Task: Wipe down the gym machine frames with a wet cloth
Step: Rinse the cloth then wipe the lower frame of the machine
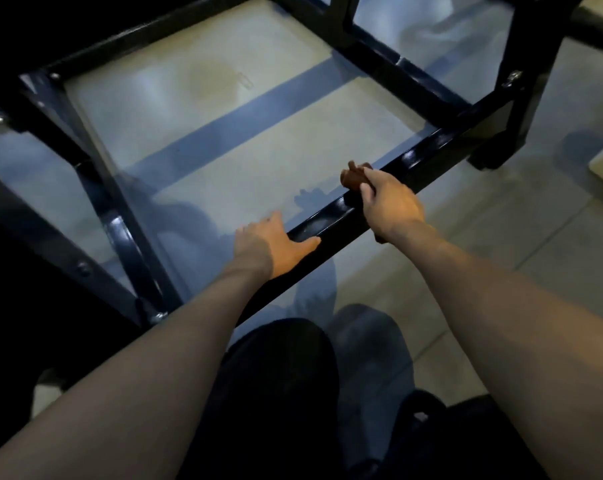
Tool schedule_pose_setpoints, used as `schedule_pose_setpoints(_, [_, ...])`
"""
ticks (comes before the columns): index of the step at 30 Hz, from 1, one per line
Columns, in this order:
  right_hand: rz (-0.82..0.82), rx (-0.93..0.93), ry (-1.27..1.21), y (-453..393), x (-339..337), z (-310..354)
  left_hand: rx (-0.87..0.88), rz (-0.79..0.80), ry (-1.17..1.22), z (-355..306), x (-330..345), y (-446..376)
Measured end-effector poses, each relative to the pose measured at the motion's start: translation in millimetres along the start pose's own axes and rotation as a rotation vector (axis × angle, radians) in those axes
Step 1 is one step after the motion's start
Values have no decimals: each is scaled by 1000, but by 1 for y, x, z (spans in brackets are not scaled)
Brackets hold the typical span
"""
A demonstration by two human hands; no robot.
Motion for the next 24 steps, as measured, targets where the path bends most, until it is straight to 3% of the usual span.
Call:
schedule_pose_setpoints(3, [24,-42,19,24,29,18,-94,117,14,63,24,33])
schedule_pose_setpoints(6, [16,-52,13,36,43,29,-123,178,91,85,43,51])
schedule_pose_setpoints(13, [98,-132,-34,80,68,59,-246,-39,73,106,49,77])
schedule_pose_setpoints(24, [107,-120,-7,100,81,82,-129,-154,-65,112,55,93])
Point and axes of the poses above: each hand's wrist, its own y-axis away from the middle knuckle, its own x-axis out of the palm, z = x × y, the point moved 5 cm from there along -y, towards the middle knuckle, and after that the axes turned 10 degrees about -y, right-handed, at the moved point
